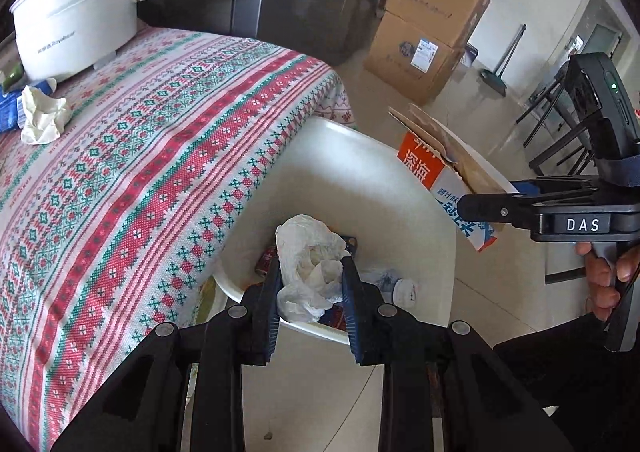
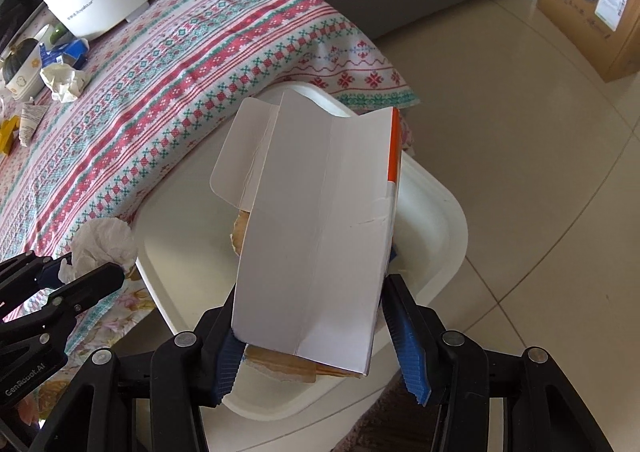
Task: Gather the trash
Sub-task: 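Open both tools to drop the tissue and carton into the bin, then move both open tools back over the table toward the yellow wrapper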
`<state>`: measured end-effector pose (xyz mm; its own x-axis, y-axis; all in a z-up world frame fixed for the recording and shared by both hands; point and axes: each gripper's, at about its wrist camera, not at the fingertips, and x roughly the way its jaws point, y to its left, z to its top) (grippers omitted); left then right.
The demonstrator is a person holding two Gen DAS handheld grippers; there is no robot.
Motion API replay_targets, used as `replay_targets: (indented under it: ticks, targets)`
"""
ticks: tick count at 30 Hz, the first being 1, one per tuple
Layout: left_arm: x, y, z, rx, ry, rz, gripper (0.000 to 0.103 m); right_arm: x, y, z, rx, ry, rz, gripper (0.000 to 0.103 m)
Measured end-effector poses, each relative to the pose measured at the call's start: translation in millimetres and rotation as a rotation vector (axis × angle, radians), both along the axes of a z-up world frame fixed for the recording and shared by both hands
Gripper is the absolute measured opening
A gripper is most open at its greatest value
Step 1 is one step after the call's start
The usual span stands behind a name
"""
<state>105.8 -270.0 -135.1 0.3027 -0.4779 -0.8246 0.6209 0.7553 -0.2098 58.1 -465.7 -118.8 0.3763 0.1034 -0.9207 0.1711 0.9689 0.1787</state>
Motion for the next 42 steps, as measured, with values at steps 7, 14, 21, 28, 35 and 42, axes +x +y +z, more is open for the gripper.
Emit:
replay_targets:
  ticks: [7, 14, 21, 28, 35, 42]
  targets:
    - [6.8, 3.5, 5.6, 0.060, -0.044, 0.063, 0.077, -0.3, -6.3, -0.6, -0.004, 0.004, -0.007, 0.057]
    - [10.9, 20.6, 9.7, 0.087, -0.054, 0.114, 0.085, 2.2, -3.6, -1.0, -0.003, 0.011, -0.006, 0.057]
    - [6.9, 43.4, 19.3, 0.095, -0.078, 0.154, 0.096, 7.9, 6.4, 0.2, -0.018, 0.004, 0.000, 0.069]
    - [7.6, 74.8, 31.3, 0.083, -0.089, 0.221, 0.102, 13.1, 19.3, 12.3, -0.055, -0.029, 0.015, 0.079]
    - [7.1, 110.5, 42.2, 0.082, -0.098, 0.287, 0.102, 21.9, 42.3, 22.6, -0.027, -0.043, 0.044, 0.080]
    - [7.9, 149.5, 59.1, 0.070, -0.130, 0.357, 0.103, 35.0, 77.0, 36.4, -0.040, -0.075, 0.105, 0.081]
